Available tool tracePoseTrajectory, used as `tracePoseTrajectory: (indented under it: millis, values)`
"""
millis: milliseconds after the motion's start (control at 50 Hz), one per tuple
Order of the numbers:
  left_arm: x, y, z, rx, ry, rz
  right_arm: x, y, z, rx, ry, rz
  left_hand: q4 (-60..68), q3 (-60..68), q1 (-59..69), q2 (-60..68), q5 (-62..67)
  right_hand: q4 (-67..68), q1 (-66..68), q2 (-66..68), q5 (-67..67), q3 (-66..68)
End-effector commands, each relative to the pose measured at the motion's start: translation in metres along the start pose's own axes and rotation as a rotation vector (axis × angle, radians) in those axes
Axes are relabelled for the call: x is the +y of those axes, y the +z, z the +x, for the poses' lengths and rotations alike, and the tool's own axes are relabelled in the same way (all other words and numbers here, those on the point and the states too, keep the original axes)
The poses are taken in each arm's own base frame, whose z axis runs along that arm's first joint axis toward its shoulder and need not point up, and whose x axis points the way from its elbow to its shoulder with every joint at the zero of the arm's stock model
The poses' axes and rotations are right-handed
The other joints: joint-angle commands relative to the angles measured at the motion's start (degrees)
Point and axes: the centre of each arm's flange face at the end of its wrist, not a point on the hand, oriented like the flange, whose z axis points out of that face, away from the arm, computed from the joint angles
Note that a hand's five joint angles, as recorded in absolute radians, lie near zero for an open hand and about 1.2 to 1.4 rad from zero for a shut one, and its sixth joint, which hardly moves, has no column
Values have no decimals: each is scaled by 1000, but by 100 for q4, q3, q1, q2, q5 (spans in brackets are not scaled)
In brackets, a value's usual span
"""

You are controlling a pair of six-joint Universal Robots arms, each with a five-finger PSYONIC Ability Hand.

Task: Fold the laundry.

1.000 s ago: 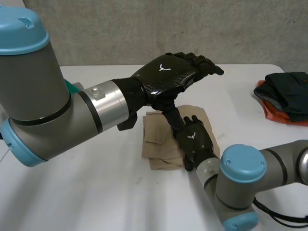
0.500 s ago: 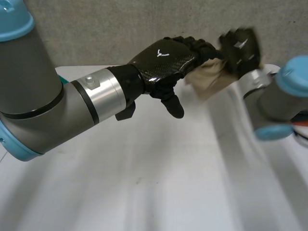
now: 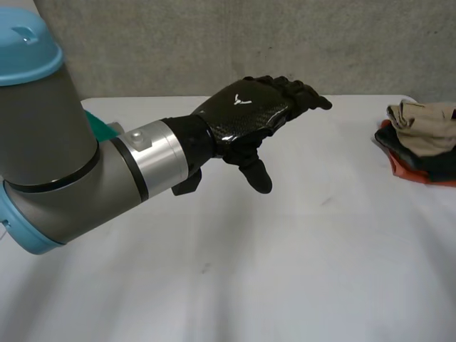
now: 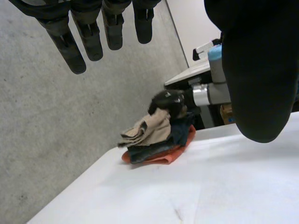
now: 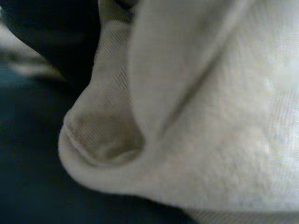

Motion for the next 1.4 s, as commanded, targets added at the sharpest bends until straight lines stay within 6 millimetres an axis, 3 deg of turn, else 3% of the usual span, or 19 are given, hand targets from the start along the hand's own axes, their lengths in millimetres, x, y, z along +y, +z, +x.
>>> tracePoseTrajectory:
  millis: [20, 40, 60, 260, 320, 440, 580, 700, 760, 840, 940, 1020, 1040, 1080, 1100, 1180, 1300, 1380, 1400]
  values:
    - [7, 2, 0, 1, -11, -15, 23, -18, 12, -41, -17, -56, -2, -68, 103, -24, -96, -3067, -2103, -2862, -2803, -2867]
    - [6, 2, -1, 1, -9, -13, 18, -18, 15, -37, -30, -50, -2, -68, 103, -24, -96, -5423, -4460, -5218, -5160, -5224]
    - [5, 2, -1, 1, -8, -12, 12, -20, 19, -30, -42, -48, -2, -68, 103, -24, -96, -5859, -4896, -5654, -5596, -5660]
    - [0, 4, 7, 19, 4, 6, -80, -41, 27, 26, -57, -36, -2, -68, 103, -24, -96, -5859, -4896, -5654, -5596, -5660]
    - [0, 4, 9, 24, 3, 6, -87, -48, 31, 83, -29, -82, -2, -68, 103, -24, -96, -5859, -4896, -5654, -5596, -5660]
    - [-4, 2, 12, 15, 7, 12, -103, -66, 65, 451, -55, -270, -2, -68, 103, -24, -96, -5859, -4896, -5654, -5596, -5660]
    - [-36, 0, 3, -72, 23, 109, -169, -73, 107, 770, -396, -311, -2, -68, 103, -24, -96, -5859, -4896, -5654, -5596, -5660]
    - [-81, -5, -29, -284, -20, 293, -247, -36, 45, 638, -382, 65, 350, 284, 455, 328, 256, -5859, -4896, -5654, -5596, -5660]
    - [-101, -24, -75, -509, 5, 384, -280, -36, -3, 496, -314, 221, 402, 336, 507, 380, 308, -5859, -4896, -5654, -5596, -5660]
    - [-93, -65, -160, -819, 77, 364, -294, -47, -72, 265, -263, 329, 419, 353, 524, 397, 325, -5859, -4896, -5654, -5596, -5660]
    - [-43, -92, -227, -1015, 231, 140, -269, -70, -171, -10, -173, 278, 284, 219, 389, 263, 190, -5859, -4896, -5654, -5596, -5660]
    - [29, -94, -267, -1054, 352, -128, -241, -91, -217, -124, -124, 167, 100, 34, 205, 78, 6, -5859, -4896, -5654, -5596, -5660]
    - [62, -96, -281, -1051, 401, -239, -236, -95, -224, -143, -120, 143, 49, -17, 154, 27, -45, -5859, -4896, -5654, -5596, -5660]
    - [86, -99, -293, -1052, 433, -306, -219, -107, -239, -188, -113, 70, 15, -51, 120, -7, -79, -5859, -4896, -5654, -5596, -5660]
    - [116, -103, -307, -1053, 457, -366, -212, -110, -242, -199, -116, 45, -18, -84, 87, -40, -112, -5859, -4896, -5654, -5596, -5660]
    - [177, -100, -332, -1041, 497, -382, -186, -123, -256, -240, -138, -41, 48, -18, 153, 26, -46, -5859, -4896, -5654, -5596, -5660]
    - [219, -88, -352, -975, 572, -287, -168, -135, -265, -265, -163, -104, 183, 117, 288, 161, 89, -5859, -4896, -5654, -5596, -5660]
    - [231, -86, -362, -957, 595, -259, -160, -140, -264, -264, -161, -131, 1927, 1861, 2032, 1905, 1833, -5859, -4896, -5654, -5596, -5660]
    - [230, -85, -364, -958, 602, -252, -158, -142, -265, -266, -163, -135, 3548, 3482, 3653, 3526, 3454, -5859, -4896, -5654, -5596, -5660]
